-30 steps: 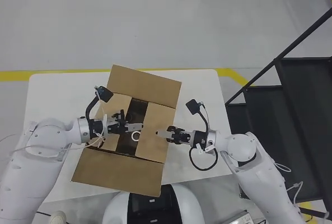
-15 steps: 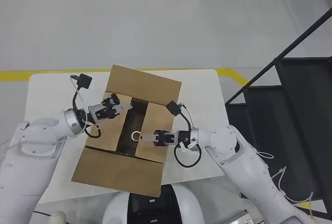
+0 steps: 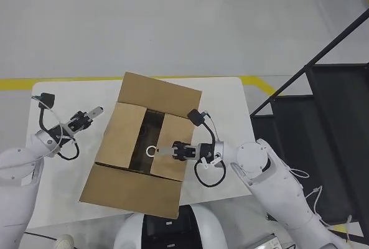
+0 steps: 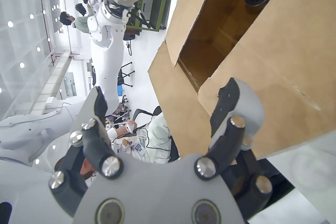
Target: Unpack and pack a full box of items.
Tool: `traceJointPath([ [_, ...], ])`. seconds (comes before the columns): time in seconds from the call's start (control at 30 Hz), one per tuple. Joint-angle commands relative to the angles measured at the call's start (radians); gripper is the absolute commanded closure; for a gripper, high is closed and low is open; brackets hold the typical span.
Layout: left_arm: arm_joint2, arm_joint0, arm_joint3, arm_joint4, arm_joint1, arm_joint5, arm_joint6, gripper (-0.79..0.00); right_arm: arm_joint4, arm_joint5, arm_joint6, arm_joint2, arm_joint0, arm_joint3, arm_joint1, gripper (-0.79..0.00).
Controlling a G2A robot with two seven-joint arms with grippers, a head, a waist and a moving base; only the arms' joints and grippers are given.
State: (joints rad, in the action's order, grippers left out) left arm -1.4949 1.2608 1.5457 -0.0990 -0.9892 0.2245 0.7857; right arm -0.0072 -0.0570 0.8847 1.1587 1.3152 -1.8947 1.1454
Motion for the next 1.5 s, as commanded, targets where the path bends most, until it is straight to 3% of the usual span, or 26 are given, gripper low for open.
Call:
traceJointPath([
  [0.0, 0.034, -0.008, -0.017, -0.017, -0.002, -0.010, 0.029, -0.785, 0.001, -0.001, -0.002, 0.013, 0.011, -0.010, -0.003, -0.785],
  [0.27, 0.117, -0.006, -0.031, -0.048, -0.001, -0.014, 0.172, -0.785, -0.002, -0.009, -0.002, 0.047, 0.042, -0.042, -0.014, -0.785],
  [0.63, 0.141, 0.016, 0.024, 0.118, 0.003, -0.010, 0.344, -0.785, -0.001, -0.033, 0.001, 0.031, 0.018, -0.037, -0.016, -0.785],
  [0.87, 0.147, 0.012, 0.024, 0.177, 0.007, -0.009, 0.395, -0.785, 0.004, -0.046, 0.002, 0.002, -0.010, -0.010, -0.014, -0.785],
  [1.03, 0.084, 0.006, 0.001, 0.266, 0.012, 0.042, 0.343, -0.785, 0.008, -0.064, 0.024, -0.041, -0.058, 0.053, -0.008, -0.785],
  [1.3, -0.086, 0.049, 0.007, 0.618, 0.025, 0.123, 0.389, -0.785, 0.029, -0.065, 0.062, -0.197, -0.171, 0.191, 0.022, -0.785],
  [1.47, -0.134, 0.060, 0.005, 0.693, 0.028, 0.139, 0.386, -0.785, 0.058, -0.055, 0.056, -0.287, -0.220, 0.262, 0.047, -0.785],
])
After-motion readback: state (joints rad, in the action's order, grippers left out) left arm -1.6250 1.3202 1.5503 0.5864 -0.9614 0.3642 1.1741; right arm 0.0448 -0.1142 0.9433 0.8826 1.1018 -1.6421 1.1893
